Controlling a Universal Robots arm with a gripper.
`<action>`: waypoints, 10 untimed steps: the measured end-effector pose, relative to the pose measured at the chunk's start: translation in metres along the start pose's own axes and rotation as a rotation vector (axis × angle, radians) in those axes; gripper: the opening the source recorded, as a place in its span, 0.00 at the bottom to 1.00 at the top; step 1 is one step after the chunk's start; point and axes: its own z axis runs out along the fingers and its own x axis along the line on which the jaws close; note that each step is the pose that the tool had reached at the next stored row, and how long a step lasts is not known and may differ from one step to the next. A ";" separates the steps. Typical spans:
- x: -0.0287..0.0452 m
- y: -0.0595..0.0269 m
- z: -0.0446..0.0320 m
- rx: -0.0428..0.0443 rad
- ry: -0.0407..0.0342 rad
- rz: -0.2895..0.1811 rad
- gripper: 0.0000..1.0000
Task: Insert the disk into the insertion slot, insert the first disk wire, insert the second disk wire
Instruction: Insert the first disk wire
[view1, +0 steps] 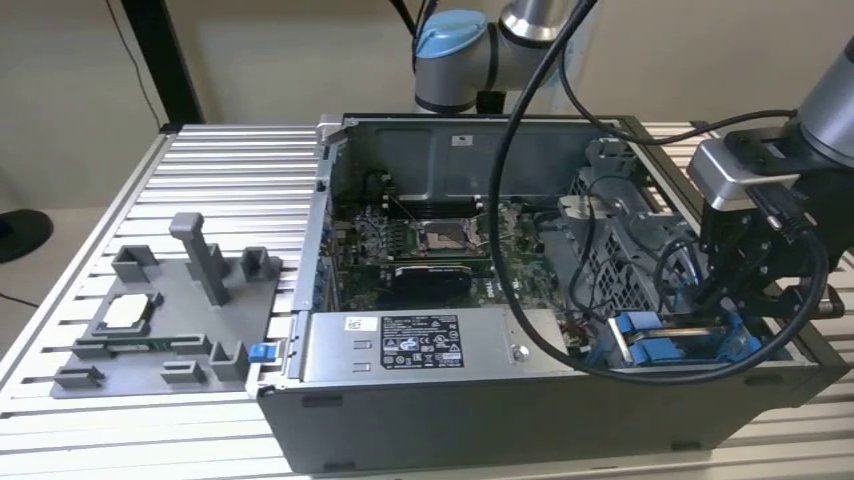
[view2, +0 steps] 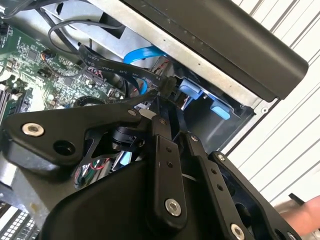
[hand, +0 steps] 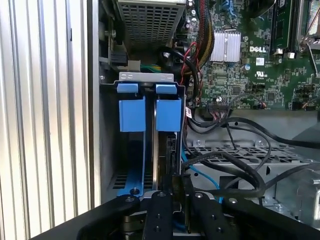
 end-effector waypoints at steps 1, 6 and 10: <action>0.0000 0.0000 0.0003 0.0000 -0.0001 0.000 0.00; 0.0003 0.0001 0.0042 -0.0001 -0.0003 0.000 0.00; 0.0009 0.0003 0.0104 0.0001 0.0014 0.000 0.00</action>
